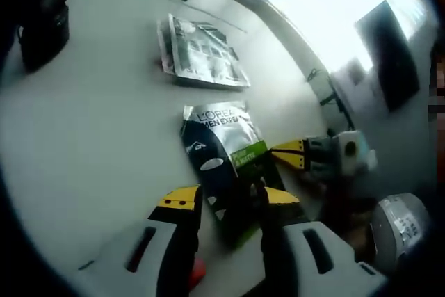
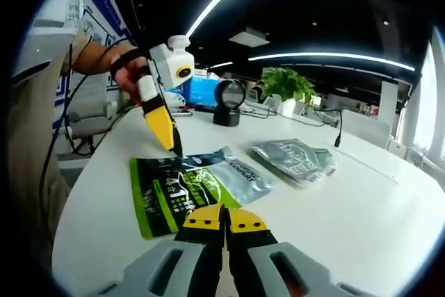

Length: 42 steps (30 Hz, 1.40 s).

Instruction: Clip sheet goods on table flip sheet goods clip sheet goods scan sheet goods put sheet goods back to table

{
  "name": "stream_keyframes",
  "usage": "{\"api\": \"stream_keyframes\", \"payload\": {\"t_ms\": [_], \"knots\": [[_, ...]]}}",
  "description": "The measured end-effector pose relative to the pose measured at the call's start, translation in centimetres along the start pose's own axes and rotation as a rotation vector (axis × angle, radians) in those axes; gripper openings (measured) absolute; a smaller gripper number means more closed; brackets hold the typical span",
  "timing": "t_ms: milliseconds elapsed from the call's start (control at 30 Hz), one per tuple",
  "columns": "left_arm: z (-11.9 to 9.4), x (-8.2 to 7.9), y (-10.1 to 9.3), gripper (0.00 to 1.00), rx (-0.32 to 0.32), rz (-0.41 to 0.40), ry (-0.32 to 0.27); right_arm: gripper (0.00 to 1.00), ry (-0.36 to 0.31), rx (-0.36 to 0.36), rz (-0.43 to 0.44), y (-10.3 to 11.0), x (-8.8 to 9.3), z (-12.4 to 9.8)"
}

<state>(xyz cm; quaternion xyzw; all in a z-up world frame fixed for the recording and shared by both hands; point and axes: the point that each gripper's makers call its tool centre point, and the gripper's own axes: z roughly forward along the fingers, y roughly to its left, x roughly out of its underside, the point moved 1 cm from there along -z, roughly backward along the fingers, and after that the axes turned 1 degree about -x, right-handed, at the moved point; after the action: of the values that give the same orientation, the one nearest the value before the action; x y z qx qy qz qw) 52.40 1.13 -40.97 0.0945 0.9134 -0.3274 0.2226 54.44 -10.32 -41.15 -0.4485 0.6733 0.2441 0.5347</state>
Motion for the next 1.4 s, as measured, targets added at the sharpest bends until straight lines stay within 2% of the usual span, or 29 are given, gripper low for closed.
{"api": "stream_keyframes", "payload": {"t_ms": [133, 367, 667, 933, 1300, 1333, 1367, 1400], "knots": [[0.0, 0.0, 0.1, 0.27, 0.004, -0.014, -0.005, 0.0, 0.01, -0.001, -0.013, 0.1, 0.2, 0.1], [0.0, -0.1, -0.1, 0.28, 0.024, -0.027, -0.023, 0.0, 0.017, -0.011, 0.042, -0.1, 0.3, 0.2], [0.1, -0.5, 0.2, 0.28, 0.045, -0.06, -0.058, 0.0, 0.019, -0.032, 0.064, 0.1, 0.3, 0.2], [0.1, -0.7, -0.2, 0.31, 0.064, -0.032, -0.08, 0.0, 0.021, -0.037, 0.069, 0.1, 0.4, 0.2], [-0.1, -0.9, 0.0, 0.25, 0.079, -0.063, -0.098, 0.0, 0.02, -0.038, 0.064, 0.1, 0.3, 0.2], [-0.1, -0.9, -0.2, 0.22, 0.09, -0.074, -0.098, 0.0, 0.02, -0.038, 0.064, 0.1, 0.3, 0.2], [0.0, -0.7, -0.9, 0.2, 0.128, -0.107, -0.091, 0.0, 0.02, -0.037, 0.062, 0.1, 0.3, 0.1], [0.0, -0.7, -0.8, 0.21, 0.122, -0.105, -0.09, 0.0, 0.021, -0.037, 0.061, 0.1, 0.3, 0.2]]}}
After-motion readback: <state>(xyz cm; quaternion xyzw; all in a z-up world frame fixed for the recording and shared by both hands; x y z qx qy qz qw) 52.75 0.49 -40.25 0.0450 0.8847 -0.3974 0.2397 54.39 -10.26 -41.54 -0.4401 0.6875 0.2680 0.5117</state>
